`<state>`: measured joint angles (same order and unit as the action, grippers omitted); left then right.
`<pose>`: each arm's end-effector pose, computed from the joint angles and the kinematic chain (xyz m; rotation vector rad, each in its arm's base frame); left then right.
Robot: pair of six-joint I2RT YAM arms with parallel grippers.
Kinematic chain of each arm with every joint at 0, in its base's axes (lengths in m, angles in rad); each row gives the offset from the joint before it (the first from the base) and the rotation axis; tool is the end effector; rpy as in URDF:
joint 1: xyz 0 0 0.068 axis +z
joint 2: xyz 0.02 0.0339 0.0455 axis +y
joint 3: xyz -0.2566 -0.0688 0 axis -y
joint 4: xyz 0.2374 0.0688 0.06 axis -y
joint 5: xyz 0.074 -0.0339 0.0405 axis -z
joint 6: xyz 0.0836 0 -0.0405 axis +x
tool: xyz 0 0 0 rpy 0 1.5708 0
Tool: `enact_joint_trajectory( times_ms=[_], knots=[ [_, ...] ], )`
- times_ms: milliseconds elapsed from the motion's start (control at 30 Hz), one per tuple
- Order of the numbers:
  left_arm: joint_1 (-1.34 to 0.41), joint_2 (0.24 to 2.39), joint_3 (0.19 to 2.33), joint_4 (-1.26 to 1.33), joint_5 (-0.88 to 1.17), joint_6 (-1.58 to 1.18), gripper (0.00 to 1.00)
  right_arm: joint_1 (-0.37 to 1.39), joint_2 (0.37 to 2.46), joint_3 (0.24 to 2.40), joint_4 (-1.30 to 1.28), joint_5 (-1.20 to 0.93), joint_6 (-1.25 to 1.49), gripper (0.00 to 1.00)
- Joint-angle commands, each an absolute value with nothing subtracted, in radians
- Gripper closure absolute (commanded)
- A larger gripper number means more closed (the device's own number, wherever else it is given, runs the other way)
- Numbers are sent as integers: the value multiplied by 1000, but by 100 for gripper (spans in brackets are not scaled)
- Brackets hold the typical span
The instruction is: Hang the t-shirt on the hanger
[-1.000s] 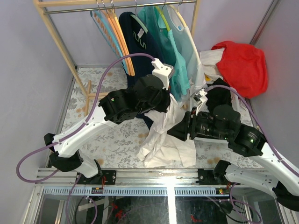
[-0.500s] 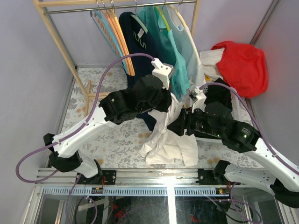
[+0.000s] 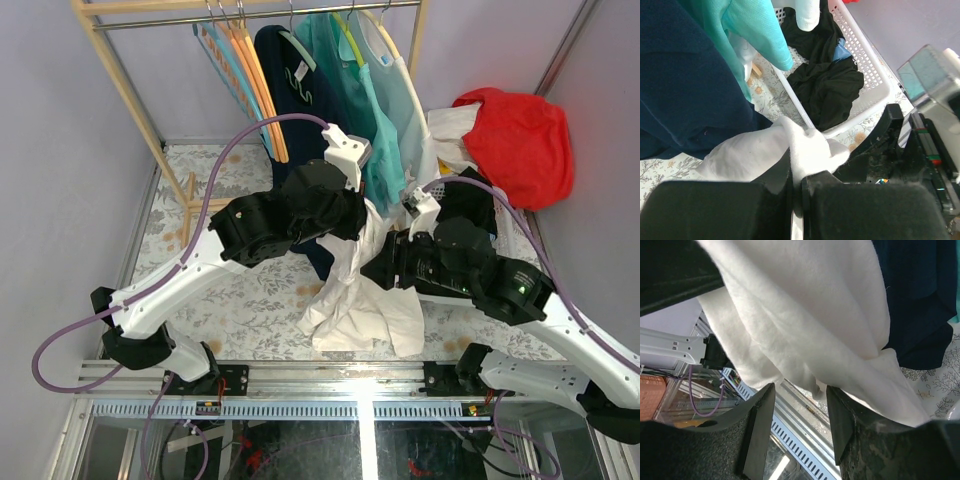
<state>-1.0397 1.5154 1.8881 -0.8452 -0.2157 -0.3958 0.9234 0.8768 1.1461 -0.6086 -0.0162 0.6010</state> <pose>0.1895 -0.2873 0.4412 0.5314 2.0318 -0.6725 0.1300 0.1742 0.3793 -0.3410 2.0240 1.0148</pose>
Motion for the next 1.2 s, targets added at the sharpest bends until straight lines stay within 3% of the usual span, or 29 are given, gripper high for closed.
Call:
enact_joint_trajectory(
  times_ms=[0, 200, 300, 367, 433, 533, 1000, 1167],
  knots=[
    [-1034, 1486, 1907, -762, -192, -402, 100, 922, 902, 1177, -542, -4, 577, 49],
    [-1033, 1482, 1912, -766, -188, -401, 100, 922, 947, 1181, -499, -5, 568, 50],
    [-1033, 1479, 1913, -767, -191, -399, 100, 922, 963, 1175, -478, 0, 567, 55],
    [-1034, 1478, 1914, -771, -196, -397, 100, 922, 965, 1173, -466, -4, 568, 64],
    [-1032, 1474, 1909, -781, -215, -390, 100, 923, 952, 1174, -459, -18, 568, 83],
    [-1026, 1461, 1883, -789, -246, -382, 100, 922, 913, 1196, -477, -32, 565, 100],
    [-955, 1408, 1714, -730, -313, -345, 99, 922, 802, 1318, -594, -48, 530, 100],
    [-951, 1384, 1655, -692, -273, -329, 74, 922, 799, 1321, -575, -46, 533, 100]
  ],
)
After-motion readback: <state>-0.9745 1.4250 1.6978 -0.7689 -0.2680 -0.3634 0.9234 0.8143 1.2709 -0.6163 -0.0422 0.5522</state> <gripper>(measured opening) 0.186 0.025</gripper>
